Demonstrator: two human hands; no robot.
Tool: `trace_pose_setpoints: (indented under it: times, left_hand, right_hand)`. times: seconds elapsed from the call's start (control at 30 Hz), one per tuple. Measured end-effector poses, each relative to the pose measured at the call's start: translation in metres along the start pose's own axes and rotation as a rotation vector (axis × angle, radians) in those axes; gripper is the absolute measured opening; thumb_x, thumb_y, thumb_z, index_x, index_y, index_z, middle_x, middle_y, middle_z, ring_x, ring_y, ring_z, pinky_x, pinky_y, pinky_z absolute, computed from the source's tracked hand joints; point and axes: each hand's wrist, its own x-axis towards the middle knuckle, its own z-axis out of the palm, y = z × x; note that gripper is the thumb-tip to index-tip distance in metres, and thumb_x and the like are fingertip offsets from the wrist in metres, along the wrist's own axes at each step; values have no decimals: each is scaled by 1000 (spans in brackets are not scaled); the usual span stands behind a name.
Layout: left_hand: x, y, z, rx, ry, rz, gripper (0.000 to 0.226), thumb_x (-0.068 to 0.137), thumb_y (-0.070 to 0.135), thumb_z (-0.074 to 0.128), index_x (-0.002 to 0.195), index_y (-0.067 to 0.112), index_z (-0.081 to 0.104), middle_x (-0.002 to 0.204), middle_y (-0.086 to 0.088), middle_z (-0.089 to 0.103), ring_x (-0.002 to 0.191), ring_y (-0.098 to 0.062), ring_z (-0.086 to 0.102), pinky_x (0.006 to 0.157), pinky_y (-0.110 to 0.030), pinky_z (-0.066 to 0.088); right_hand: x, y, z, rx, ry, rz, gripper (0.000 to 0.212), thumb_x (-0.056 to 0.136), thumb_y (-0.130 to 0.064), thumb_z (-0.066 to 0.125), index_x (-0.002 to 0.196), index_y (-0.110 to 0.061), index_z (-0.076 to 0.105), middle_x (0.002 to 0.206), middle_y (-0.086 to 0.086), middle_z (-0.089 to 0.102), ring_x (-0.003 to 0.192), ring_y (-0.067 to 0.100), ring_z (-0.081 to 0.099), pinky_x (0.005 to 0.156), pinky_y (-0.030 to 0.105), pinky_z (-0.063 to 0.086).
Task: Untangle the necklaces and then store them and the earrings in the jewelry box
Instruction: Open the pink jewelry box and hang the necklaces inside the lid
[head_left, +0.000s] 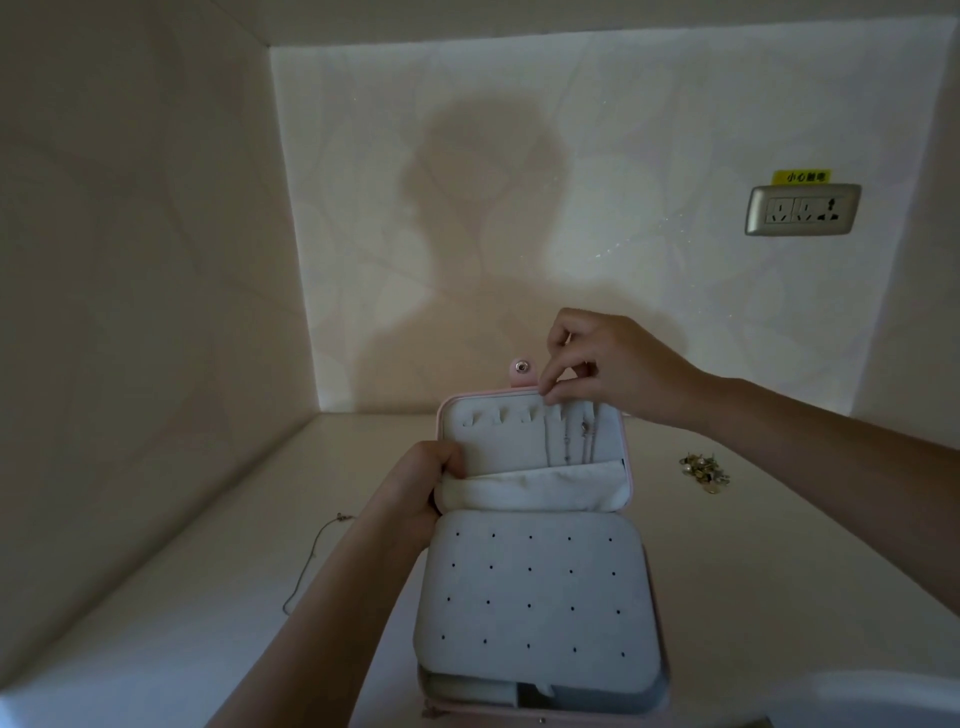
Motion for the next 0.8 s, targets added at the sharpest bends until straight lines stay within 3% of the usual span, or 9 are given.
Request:
trace_pose_setpoints:
  times: [0.13,0.4,0.47,0.6,0.7,0.8]
  left_hand:
    - [0,0,-1,-20,-4,-32,26,81,-6,33,66,3,53,51,-7,54,42,-22,53,50,-27,47]
    - [3,1,-5,-49,5,-32,23,80,-5,34,70,2,53,52,-7,54,44,-23,54,53,-29,49]
    - [3,5,-9,-39,17,-11,20,80,-4,36,76,2,55,57,-9,56,49,-25,55,53,-31,50]
    - [8,20,-25,-65,113,67,20,81,-4,38,67,5,50,49,-7,50,42,-21,52,46,-27,49]
    - [10,31,-42,-57,154,87,13,77,-2,42,71,7,49,63,-8,45,51,-22,48,48,-27,48]
    - [1,39,-59,-38,127,60,13,78,3,46,88,4,55,76,-14,53,66,-28,54,62,-35,53]
  right_hand:
    - [-4,6,3,-12,3,-34,10,77,-20,78,86,-16,79,89,-6,53,71,1,50,64,10,37]
    - [-12,12,6,80,-9,59,14,84,-19,71,97,-22,77,100,-11,54,86,3,53,71,10,40]
    - [-13,11,4,184,63,129,13,85,-18,70,96,-20,76,101,-9,57,88,2,55,72,12,43]
    - [-23,10,0,480,211,302,11,89,-21,64,92,-16,73,96,-3,65,84,7,61,73,17,47]
    - [-39,18,7,542,114,376,21,90,-36,63,91,-17,71,88,-1,70,80,11,64,69,21,48]
    - [-54,28,23,435,-50,442,13,93,-27,62,90,-17,70,83,-2,71,79,14,66,68,22,48]
